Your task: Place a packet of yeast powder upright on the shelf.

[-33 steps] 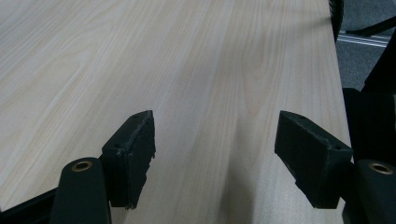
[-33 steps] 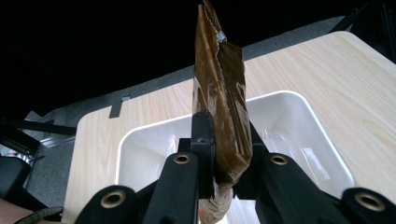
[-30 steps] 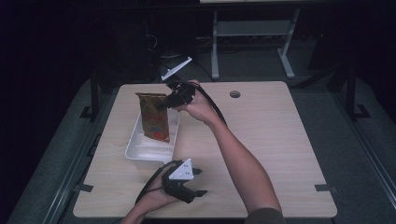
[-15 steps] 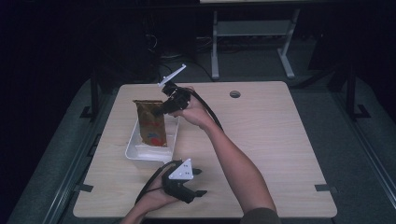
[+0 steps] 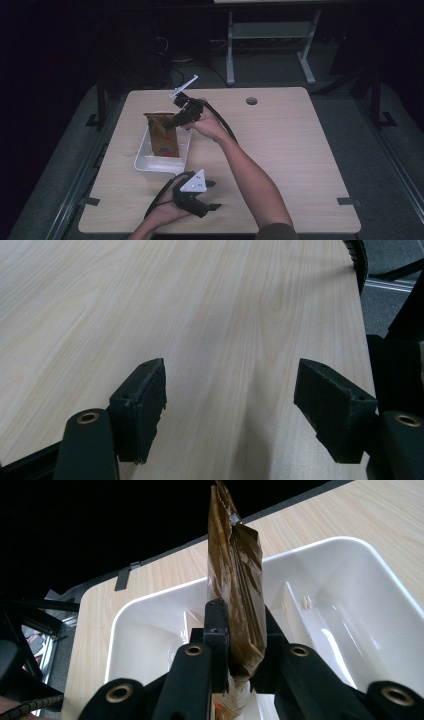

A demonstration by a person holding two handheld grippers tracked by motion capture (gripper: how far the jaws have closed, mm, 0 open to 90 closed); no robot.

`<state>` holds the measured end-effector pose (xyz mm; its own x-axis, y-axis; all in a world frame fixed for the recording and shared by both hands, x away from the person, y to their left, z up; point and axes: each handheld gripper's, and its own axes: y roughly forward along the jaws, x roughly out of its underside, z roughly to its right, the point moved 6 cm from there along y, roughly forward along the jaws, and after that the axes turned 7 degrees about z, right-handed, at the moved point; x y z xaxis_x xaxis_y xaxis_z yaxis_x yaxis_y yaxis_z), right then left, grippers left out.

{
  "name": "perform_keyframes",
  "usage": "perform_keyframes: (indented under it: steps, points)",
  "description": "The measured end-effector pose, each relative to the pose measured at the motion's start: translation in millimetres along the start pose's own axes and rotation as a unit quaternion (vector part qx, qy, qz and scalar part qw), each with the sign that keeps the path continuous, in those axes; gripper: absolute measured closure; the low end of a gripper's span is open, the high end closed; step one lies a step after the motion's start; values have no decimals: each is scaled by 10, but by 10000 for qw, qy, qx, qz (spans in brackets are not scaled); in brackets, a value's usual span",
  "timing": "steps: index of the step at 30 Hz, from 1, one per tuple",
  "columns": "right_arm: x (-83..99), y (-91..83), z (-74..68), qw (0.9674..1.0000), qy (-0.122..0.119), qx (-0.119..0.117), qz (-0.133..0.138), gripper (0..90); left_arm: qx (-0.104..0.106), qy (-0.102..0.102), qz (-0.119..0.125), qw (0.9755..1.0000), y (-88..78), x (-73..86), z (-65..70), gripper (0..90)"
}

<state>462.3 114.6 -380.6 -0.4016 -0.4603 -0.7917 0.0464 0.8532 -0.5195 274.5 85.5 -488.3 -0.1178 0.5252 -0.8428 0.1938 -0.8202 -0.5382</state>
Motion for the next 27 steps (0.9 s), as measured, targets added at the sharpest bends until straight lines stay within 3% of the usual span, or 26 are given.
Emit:
perform_keyframes:
  steps: [15, 27]
  points:
    - [108, 86, 65, 9998, 167, -85, -27, 765, 5, 3, -23, 10000, 2, 4, -2, 287]
    - [126, 18, 83, 9997, 258, 11, 46, 604, 15, -61, 7, 10000, 3, 4, -2, 287]
